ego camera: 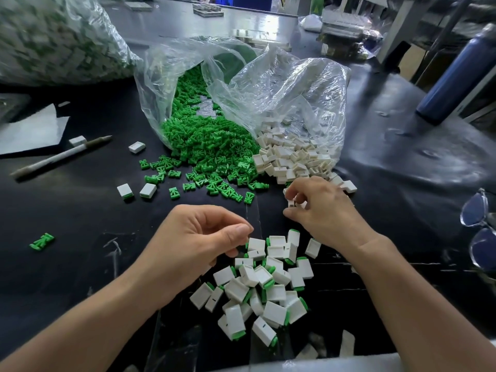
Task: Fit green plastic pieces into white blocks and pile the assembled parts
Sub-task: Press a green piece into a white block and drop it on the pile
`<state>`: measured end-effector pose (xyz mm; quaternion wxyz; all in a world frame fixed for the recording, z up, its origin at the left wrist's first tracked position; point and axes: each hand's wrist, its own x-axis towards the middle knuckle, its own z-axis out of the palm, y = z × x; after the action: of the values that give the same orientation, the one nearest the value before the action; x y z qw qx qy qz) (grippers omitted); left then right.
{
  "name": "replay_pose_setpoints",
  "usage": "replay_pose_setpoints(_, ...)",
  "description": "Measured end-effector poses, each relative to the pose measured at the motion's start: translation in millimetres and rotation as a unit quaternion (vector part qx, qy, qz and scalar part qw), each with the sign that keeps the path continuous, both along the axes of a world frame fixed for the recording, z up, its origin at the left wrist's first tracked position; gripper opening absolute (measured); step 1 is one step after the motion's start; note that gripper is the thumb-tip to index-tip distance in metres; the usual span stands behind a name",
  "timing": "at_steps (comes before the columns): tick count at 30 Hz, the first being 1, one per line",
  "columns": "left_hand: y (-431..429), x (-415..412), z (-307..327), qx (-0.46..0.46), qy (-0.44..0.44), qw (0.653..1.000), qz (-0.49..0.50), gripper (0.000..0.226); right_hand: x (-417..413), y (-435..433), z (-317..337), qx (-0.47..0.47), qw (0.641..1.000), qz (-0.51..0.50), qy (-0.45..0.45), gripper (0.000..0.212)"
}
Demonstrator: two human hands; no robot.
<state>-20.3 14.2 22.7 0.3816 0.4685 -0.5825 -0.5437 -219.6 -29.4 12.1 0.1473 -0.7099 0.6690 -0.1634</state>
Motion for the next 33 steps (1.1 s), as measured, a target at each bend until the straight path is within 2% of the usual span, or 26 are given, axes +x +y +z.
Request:
replay_pose_setpoints(3,-2,1,-3,-0.013,-0.008,0.999,0.029,0.017,2,0,0,-0.018,0.999,0.011,-0.027,0.013)
replay_pose_setpoints(7,-2,1,-3,-0.031,0.006,0.998,0.048,0.022,6,1,-1,-0.047,0.996,0.03,-0.07,0.011)
replay_pose_setpoints(9,-4,2,-5,-0.049,-0.005,0.997,0.061,0.023,10,3,2,-0.044,0.984,0.044,-0.164,0.007)
replay_pose_setpoints(13,-4,0,-6,-0.109,-0.046,0.991,0.059,0.039,29,15,5,0.05,0.916,0.128,-0.377,0.008)
replay_pose_setpoints(15,-2,-1,-5,-0.167,-0.056,0.983,0.049,0.034,38,19,2,0.092,0.875,0.154,-0.45,0.009)
replay_pose_setpoints(16,-1,-2,-6,-0.203,-0.078,0.975,0.049,0.027,41,20,1,0.101,0.866,0.156,-0.464,0.009)
replay_pose_setpoints(18,-2,-2,-8,-0.231,-0.109,0.964,0.069,0.016,42,19,0,0.099,0.87,0.157,-0.457,0.009)
replay_pose_setpoints(23,-13,4,-9,-0.192,-0.143,0.961,0.136,0.021,38,16,-4,0.078,0.889,0.124,-0.433,0.011)
replay_pose_setpoints(27,-25,15,-12,-0.097,-0.079,0.971,0.205,0.024,31,13,-6,0.035,0.923,0.088,-0.372,0.011)
replay_pose_setpoints(30,-28,18,-17,-0.087,-0.127,0.968,0.198,0.024,28,11,-6,0.015,0.932,0.067,-0.356,0.013)
replay_pose_setpoints(33,-28,15,-19,-0.164,-0.221,0.942,0.193,0.014,26,11,-5,0.007,0.932,0.059,-0.358,0.014)
